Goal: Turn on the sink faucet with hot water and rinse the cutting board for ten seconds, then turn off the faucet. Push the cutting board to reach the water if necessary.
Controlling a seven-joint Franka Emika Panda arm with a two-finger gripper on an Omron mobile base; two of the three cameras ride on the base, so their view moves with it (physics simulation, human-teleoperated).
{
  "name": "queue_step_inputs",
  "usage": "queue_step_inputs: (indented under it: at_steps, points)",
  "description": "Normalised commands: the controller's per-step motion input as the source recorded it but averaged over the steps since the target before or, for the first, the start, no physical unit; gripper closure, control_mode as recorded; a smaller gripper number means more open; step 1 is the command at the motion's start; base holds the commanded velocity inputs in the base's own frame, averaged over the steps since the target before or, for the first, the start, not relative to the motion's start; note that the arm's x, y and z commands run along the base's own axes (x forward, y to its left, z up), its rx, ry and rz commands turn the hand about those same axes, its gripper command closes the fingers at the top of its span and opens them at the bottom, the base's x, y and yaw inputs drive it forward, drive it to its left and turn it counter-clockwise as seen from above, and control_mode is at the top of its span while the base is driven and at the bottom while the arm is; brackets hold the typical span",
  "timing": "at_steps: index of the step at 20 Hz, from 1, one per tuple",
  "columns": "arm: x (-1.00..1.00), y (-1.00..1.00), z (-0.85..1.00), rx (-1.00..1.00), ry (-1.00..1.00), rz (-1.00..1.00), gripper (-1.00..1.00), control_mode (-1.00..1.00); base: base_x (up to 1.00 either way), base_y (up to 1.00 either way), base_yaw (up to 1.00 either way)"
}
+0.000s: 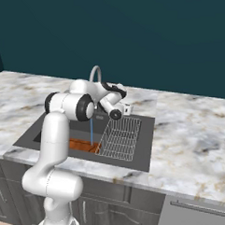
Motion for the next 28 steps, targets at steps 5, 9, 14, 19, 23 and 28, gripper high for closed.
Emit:
queue_step_inputs:
  at_steps: [5,9,14,19,23,28]
  points:
    - [0.00,0.00,0.00,0.00,0.00,0.00,-1.00,-1.00,0.00,0.00,0.00]
    - [0.00,0.00,0.00,0.00,0.00,0.00,-1.00,-1.00,0.00,0.00,0.00]
    - [0.00,0.00,0.00,0.00,0.00,0.00,-1.00,-1.00,0.00,0.00,0.00]
    - [0.00,0.00,0.00,0.00,0.00,0.00,-1.00,-1.00,0.00,0.00,0.00]
    - [0.00,0.00,0.00,0.00,0.00,0.00,-1.00,-1.00,0.00,0.00,0.00]
    - [0.00,0.00,0.00,0.00,0.00,0.00,-1.00,-1.00,0.00,0.00,0.00]
